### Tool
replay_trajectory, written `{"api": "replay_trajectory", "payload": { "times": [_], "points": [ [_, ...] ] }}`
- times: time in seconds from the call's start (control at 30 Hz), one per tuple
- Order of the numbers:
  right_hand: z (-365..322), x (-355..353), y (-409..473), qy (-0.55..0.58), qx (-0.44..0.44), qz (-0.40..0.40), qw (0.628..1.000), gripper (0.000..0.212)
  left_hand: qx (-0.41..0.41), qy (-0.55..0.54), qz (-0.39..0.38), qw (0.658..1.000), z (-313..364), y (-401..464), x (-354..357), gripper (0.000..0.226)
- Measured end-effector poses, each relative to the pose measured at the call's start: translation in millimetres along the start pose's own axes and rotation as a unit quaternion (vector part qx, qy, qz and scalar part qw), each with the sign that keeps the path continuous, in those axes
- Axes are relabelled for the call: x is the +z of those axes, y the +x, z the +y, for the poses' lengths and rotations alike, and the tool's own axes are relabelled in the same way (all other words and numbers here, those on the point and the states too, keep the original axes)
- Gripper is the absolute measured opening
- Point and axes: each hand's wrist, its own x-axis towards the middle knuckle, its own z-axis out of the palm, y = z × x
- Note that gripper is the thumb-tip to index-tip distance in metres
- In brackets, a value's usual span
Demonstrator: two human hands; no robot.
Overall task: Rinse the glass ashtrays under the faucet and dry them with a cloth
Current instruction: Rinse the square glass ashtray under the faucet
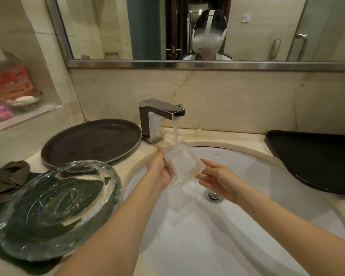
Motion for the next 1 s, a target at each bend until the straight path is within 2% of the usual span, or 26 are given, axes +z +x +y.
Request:
{"api": "replay_trajectory", "payload": {
  "times": [0.1, 0.17, 0.33, 0.43, 0.5, 0.67, 0.73, 0.8, 0.87, 0.93, 1.0],
  "points": [
    [-1, 0, 2, 0.034, 0.018, 0.027, 0.999, 0.026, 0.008, 0.013, 0.014, 1.0, 0, 2, 0, 0.053],
    [-5, 4, 5, 0.043, 0.043, 0.058, 0.996, 0.026, 0.018, 0.026, 0.018, 0.999, -1, 4, -1, 0.051],
    [-24, 22, 10, -0.051, 0.081, 0.046, 0.994, 0.027, 0.077, 0.125, 0.015, 0.989, -4, 15, 0, 0.043],
    [-26, 32, 13, -0.056, 0.055, 0.053, 0.995, 0.035, 0.123, 0.235, 0.029, 0.964, -11, 14, 1, 0.04],
    [-26, 38, 17, -0.033, 0.034, 0.069, 0.996, 0.041, 0.15, 0.271, 0.031, 0.95, -15, 11, 1, 0.04],
    [-21, 48, 26, 0.103, -0.03, 0.101, 0.989, 0.04, 0.244, 0.398, 0.029, 0.884, -21, 13, 0, 0.068],
    [-18, 48, 25, 0.099, -0.038, 0.093, 0.99, 0.043, 0.257, 0.449, 0.042, 0.855, -25, 14, -1, 0.073],
    [-15, 46, 21, 0.072, -0.039, 0.08, 0.993, 0.044, 0.245, 0.478, 0.05, 0.842, -31, 15, -1, 0.077],
    [-14, 44, 18, 0.009, -0.049, 0.076, 0.996, 0.043, 0.214, 0.459, 0.053, 0.861, -33, 15, 2, 0.091],
    [-13, 48, 17, -0.082, -0.072, 0.076, 0.991, 0.042, 0.154, 0.397, 0.075, 0.902, -33, 14, 6, 0.113],
    [-12, 52, 20, -0.143, -0.092, 0.075, 0.983, 0.045, 0.108, 0.36, 0.066, 0.924, -32, 20, 7, 0.114]
  ]
}}
